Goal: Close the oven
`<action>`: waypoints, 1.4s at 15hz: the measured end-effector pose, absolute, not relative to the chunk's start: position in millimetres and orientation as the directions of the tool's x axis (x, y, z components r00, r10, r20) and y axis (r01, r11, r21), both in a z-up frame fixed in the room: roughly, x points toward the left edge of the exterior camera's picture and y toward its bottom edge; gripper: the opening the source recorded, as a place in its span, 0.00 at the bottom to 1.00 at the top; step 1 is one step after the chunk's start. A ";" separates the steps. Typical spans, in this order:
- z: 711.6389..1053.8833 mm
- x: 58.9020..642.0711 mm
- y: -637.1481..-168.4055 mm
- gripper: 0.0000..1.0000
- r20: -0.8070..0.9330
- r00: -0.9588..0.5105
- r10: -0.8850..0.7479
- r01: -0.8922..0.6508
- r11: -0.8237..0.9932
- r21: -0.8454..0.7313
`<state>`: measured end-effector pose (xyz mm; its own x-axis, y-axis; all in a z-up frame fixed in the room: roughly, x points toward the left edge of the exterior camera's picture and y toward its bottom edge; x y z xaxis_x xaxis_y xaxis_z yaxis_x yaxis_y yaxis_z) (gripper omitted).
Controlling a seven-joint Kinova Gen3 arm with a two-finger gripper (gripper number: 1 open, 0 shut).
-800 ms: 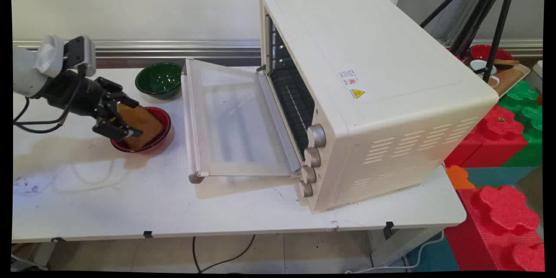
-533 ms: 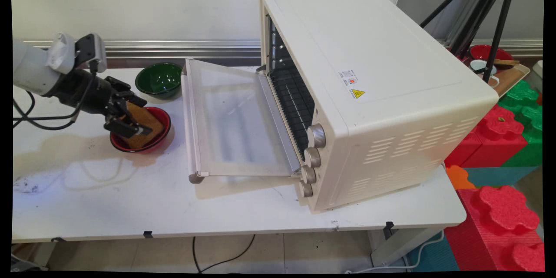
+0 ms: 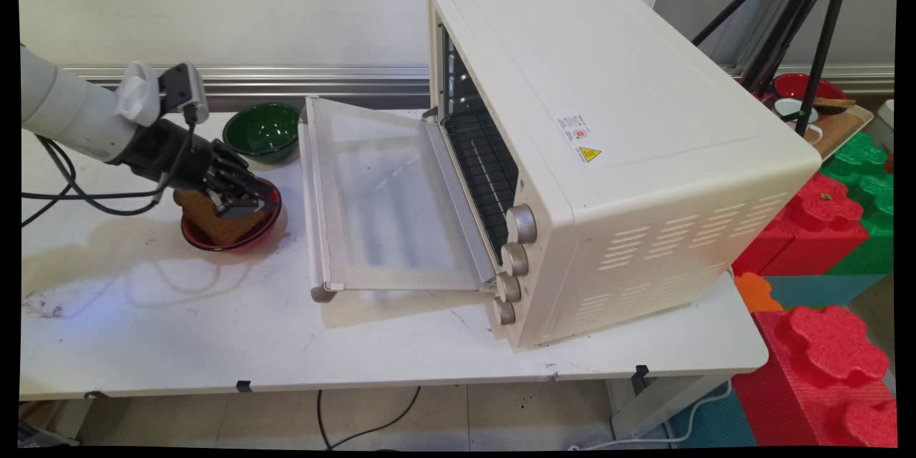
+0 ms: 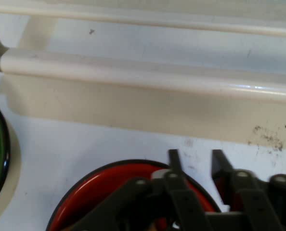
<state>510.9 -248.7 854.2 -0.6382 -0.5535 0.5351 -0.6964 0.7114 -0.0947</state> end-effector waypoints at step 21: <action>851.7 476.9 -285.4 0.00 0.660 -0.562 -0.499 -0.713 0.696 -0.081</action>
